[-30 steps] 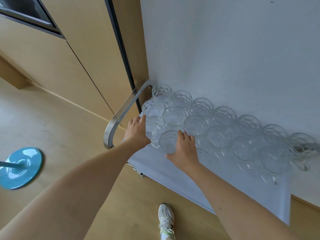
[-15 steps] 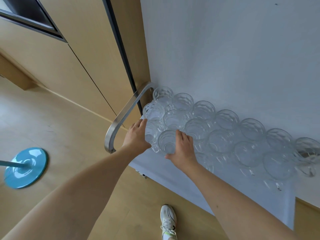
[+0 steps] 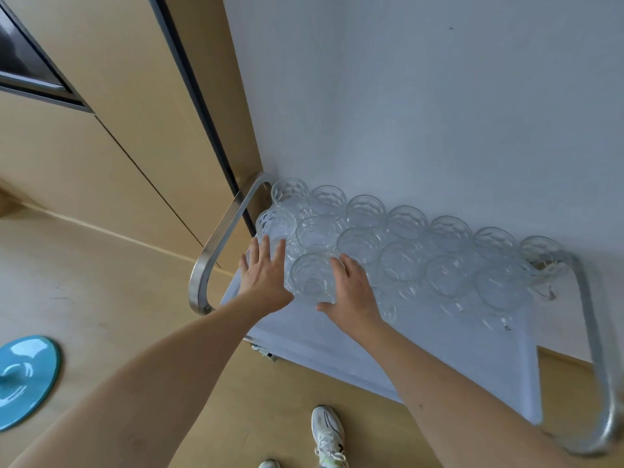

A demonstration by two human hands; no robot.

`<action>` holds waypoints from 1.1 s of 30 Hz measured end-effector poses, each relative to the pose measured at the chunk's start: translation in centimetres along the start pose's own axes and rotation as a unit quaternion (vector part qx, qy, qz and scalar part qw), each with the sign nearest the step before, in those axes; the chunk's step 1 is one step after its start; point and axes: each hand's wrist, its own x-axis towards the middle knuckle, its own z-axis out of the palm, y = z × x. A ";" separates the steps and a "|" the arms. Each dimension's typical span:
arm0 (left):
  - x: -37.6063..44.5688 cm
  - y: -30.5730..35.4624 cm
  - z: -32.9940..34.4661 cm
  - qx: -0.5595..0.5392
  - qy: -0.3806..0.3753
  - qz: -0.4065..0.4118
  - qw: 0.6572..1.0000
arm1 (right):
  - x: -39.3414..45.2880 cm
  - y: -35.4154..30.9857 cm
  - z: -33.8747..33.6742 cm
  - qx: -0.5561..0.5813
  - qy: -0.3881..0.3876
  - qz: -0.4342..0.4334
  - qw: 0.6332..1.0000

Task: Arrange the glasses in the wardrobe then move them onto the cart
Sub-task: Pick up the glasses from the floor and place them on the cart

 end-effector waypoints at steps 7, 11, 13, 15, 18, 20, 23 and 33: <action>-1.1 3.1 0.8 0.027 -0.004 0.087 0.996 | -3.5 3.1 -1.4 -0.076 0.022 0.135 0.988; -1.1 3.6 1.4 0.036 -0.024 0.099 0.994 | -4.2 3.5 -0.9 -0.031 -0.029 0.191 0.981; -0.9 3.7 1.6 0.031 -0.028 0.097 0.994 | -4.4 3.8 -0.6 -0.006 -0.039 0.201 0.979; -0.7 3.6 1.8 0.015 -0.028 0.092 0.995 | -4.3 4.2 -0.4 0.018 -0.037 0.202 0.979; -0.4 3.3 1.9 -0.007 -0.008 0.095 0.995 | -3.9 4.5 -0.5 0.045 -0.024 0.196 0.979; -0.2 3.2 2.0 -0.011 0.006 0.100 0.995 | -3.7 4.5 -0.4 0.053 -0.013 0.187 0.981; 0.1 3.0 2.0 -0.008 0.014 0.104 0.994 | -3.4 4.4 0.0 0.069 0.007 0.176 0.982; 0.6 2.4 1.8 -0.023 0.023 0.111 0.993 | -1.8 3.8 -0.2 0.100 0.025 0.166 0.981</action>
